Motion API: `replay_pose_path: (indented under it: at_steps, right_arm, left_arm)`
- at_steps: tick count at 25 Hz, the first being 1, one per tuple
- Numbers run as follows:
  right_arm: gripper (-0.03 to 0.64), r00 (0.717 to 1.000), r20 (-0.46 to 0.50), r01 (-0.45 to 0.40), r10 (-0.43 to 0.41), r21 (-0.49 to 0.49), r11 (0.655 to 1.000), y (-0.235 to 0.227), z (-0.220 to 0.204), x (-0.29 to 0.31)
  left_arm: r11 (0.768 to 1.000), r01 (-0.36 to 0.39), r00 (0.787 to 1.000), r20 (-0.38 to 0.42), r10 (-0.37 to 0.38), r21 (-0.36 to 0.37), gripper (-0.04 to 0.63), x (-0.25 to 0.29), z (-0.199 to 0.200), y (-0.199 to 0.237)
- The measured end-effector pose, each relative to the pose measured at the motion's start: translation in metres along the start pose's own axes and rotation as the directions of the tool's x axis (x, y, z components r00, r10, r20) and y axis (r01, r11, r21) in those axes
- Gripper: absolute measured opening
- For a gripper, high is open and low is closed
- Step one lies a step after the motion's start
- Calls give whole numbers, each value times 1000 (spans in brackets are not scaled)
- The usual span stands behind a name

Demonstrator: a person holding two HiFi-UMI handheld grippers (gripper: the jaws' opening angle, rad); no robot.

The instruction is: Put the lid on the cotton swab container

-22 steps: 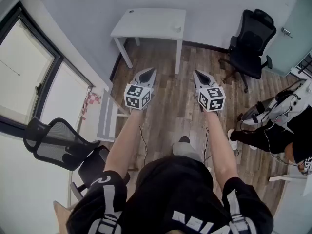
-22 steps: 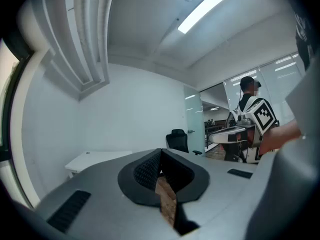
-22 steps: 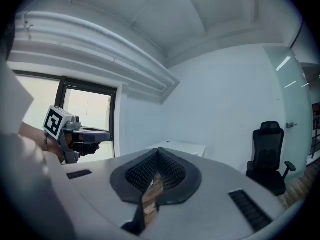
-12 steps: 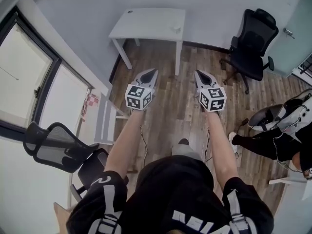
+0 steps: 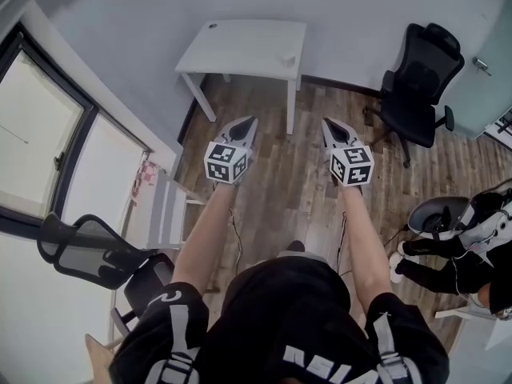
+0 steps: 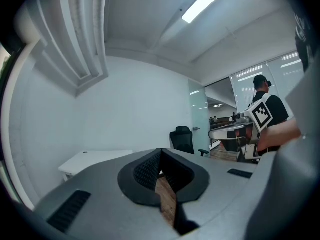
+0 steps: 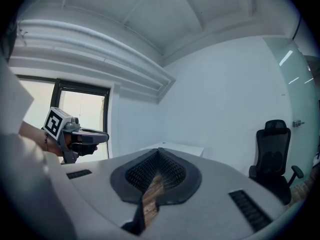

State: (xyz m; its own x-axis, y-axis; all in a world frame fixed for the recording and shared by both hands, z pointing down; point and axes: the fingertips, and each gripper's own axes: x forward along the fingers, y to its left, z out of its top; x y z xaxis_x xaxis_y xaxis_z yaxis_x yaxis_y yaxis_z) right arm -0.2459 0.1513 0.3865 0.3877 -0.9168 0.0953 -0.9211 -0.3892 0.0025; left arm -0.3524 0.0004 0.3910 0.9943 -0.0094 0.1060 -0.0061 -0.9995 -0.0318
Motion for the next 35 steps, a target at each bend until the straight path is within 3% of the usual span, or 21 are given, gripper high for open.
replay_pose_path:
  at_steps: [13, 22, 27, 35]
  right_arm:
    - [14, 999, 9, -45, 45, 16, 999, -61, -1, 3]
    - [14, 1000, 8, -21, 21, 27, 999, -90, -6, -3]
    - [14, 1000, 5, -15, 15, 25, 1000, -98, -4, 7]
    - [14, 1000, -10, -25, 25, 11, 1000, -138, -10, 57]
  left_arm:
    - [1000, -26, 999, -21, 26, -11, 26, 56, -5, -15]
    - [999, -30, 999, -22, 29, -32, 26, 77, -4, -20]
    - [999, -27, 1000, -6, 27, -38, 26, 84, 1, -10]
    - [997, -38, 999, 5, 38, -60, 25, 145, -3, 22]
